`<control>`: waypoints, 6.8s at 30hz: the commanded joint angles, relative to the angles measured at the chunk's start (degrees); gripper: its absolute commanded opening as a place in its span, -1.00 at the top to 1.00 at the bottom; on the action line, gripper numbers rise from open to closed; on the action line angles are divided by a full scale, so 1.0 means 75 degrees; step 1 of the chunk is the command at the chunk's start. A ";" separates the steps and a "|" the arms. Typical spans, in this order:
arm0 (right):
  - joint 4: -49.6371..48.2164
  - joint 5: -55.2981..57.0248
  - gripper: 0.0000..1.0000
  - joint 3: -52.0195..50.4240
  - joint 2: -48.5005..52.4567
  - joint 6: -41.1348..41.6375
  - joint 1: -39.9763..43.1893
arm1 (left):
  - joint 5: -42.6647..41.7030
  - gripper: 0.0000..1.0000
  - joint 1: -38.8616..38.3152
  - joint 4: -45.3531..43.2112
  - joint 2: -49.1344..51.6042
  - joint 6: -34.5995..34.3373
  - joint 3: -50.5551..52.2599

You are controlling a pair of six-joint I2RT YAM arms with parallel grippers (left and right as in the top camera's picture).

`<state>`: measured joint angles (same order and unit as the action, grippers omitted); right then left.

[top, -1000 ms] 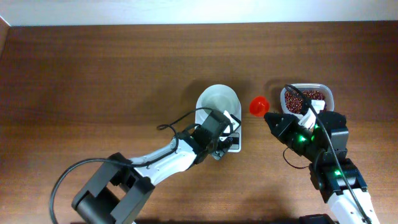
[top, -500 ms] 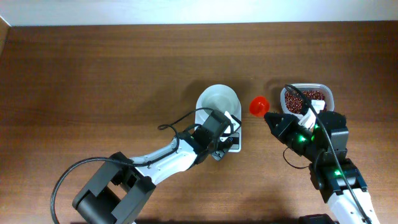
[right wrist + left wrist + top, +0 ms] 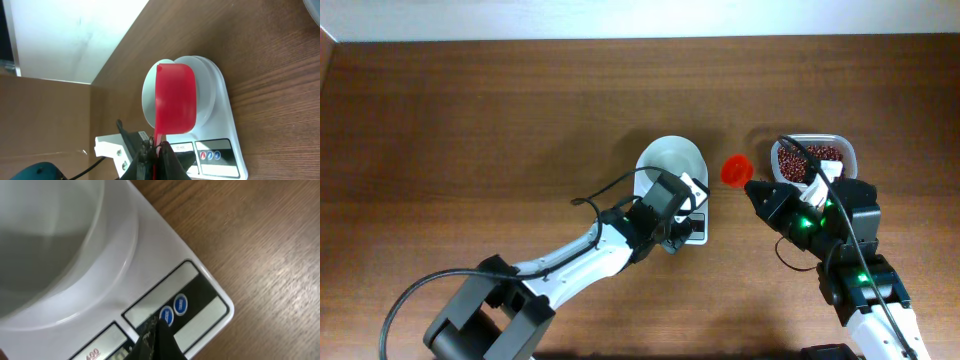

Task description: Scoop and weigh 50g on scale

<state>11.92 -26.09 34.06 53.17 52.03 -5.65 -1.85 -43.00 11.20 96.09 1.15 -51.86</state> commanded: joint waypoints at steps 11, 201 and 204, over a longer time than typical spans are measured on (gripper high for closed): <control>-0.0023 -0.0096 0.92 0.0154 0.0006 -0.0114 0.0064 | -0.0440 1.00 -0.0017 0.0915 -0.0484 0.0143 -0.0131; 0.4013 0.6933 0.92 0.4852 0.6347 -0.6312 0.0073 | -0.2556 -0.98 0.3675 0.7551 -0.3637 0.5409 -0.2993; 0.4065 0.6735 0.92 0.4852 0.6350 -0.6309 0.0082 | -0.2556 -0.98 0.3675 0.7551 -0.3637 0.5409 -0.2993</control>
<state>42.00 28.12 69.60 99.72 4.47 -5.63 -20.18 -15.70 67.92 69.32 40.95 -73.52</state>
